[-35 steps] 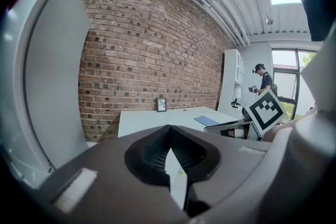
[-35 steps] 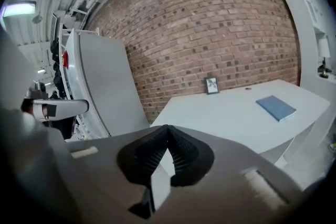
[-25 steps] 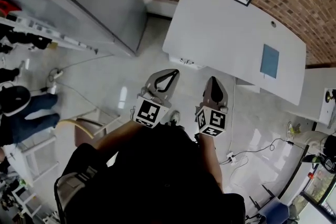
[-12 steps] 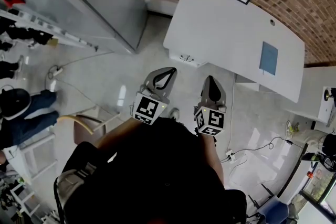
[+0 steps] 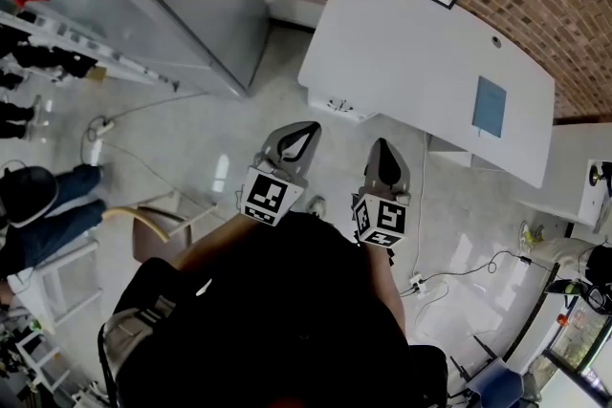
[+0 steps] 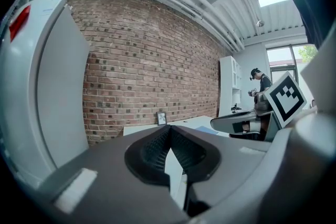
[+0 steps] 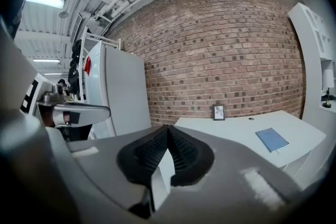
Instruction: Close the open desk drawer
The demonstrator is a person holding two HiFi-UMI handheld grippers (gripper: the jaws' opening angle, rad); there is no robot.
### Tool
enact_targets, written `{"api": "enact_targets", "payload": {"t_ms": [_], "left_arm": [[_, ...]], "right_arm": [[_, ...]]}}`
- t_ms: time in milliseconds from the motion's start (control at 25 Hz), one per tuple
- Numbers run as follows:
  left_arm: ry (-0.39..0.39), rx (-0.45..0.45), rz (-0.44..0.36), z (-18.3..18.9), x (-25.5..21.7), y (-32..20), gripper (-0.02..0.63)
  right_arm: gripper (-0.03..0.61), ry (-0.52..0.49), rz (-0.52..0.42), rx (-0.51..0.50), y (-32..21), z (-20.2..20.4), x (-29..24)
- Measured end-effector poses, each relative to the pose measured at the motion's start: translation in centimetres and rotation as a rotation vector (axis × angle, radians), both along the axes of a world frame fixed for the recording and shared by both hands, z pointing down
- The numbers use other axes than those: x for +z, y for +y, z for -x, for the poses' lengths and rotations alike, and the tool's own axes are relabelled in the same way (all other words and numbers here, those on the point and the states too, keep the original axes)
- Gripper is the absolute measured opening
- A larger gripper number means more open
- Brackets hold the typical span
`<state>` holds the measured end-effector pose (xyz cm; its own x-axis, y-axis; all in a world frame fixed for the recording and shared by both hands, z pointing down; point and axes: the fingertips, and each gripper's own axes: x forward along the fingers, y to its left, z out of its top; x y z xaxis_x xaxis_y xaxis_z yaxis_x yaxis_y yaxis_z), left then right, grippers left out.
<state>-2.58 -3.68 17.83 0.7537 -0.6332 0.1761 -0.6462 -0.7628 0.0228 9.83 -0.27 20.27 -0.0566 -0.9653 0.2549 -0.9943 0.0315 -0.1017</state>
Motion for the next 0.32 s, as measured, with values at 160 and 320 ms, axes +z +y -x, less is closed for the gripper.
{"api": "enact_targets", "payload": {"t_ms": [160, 320], "left_arm": [[0.006, -0.001, 0.008, -0.17, 0.06, -0.03, 0.018], [0.012, -0.002, 0.016, -0.53, 0.17, -0.12, 0.018]], "right_arm": [[0.002, -0.001, 0.001, 0.0, 0.05, -0.14, -0.03], [0.002, 0.0, 0.001, -0.004, -0.06, -0.41, 0.01]]}}
